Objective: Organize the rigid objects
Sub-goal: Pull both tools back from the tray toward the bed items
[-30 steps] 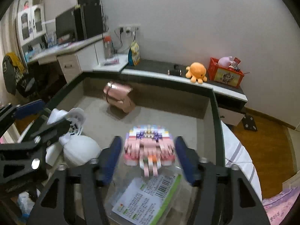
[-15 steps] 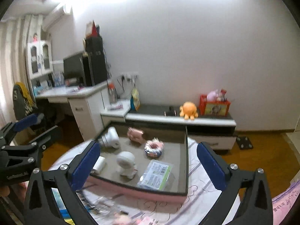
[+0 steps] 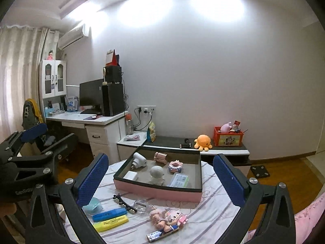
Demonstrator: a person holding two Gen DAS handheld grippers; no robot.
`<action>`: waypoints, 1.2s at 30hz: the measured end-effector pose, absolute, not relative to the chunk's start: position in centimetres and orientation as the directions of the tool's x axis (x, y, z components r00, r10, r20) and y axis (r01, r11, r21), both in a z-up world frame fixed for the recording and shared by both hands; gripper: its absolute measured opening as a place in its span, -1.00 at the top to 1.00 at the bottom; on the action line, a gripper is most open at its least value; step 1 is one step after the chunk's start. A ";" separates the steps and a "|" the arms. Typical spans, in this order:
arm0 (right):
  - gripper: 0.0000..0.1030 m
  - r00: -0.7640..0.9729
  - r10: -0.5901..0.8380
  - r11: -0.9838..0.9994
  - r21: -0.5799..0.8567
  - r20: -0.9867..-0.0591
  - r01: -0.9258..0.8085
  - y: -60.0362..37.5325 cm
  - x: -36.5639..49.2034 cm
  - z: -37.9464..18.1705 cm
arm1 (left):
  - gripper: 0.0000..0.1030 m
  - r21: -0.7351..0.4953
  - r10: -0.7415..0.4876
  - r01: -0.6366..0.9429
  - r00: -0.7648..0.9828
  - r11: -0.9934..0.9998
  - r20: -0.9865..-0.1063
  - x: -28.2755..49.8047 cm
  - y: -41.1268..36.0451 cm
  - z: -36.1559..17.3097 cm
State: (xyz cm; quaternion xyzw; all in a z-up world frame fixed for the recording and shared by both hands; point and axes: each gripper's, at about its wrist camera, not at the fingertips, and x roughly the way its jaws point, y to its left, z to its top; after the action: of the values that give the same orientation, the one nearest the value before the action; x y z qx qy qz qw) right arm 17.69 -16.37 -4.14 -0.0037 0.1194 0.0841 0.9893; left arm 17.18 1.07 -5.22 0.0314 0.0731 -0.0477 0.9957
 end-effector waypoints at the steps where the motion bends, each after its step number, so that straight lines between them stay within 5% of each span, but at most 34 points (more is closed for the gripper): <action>1: -1.00 0.959 0.162 0.986 0.009 -0.231 -0.164 -16.3 17.3 -4.0 | -1.00 0.057 -0.091 0.100 0.985 0.993 -0.145 16.8 1.1 -5.1; 19: -1.00 0.973 0.124 0.992 -0.009 -0.193 -0.129 -16.7 12.5 -3.7 | -1.00 0.068 -0.106 0.114 0.988 0.991 -0.110 13.0 0.6 -4.9; 28: -1.00 0.960 0.108 0.994 0.015 -0.257 -0.108 -17.5 13.4 -5.8 | -1.00 0.058 -0.087 0.104 0.964 0.993 -0.250 15.3 2.1 -8.2; 36: -1.00 0.894 0.094 0.995 0.024 -0.437 -0.093 -18.4 17.9 -11.3 | -1.00 0.053 -0.007 0.032 0.910 0.998 -0.415 19.2 5.1 -13.4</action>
State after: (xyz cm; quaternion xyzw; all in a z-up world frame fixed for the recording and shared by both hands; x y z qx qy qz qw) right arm 17.92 -18.38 -11.34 0.0012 0.2246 0.0483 0.9733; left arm 19.21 5.12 -13.41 0.0295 0.2123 -0.0102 0.9767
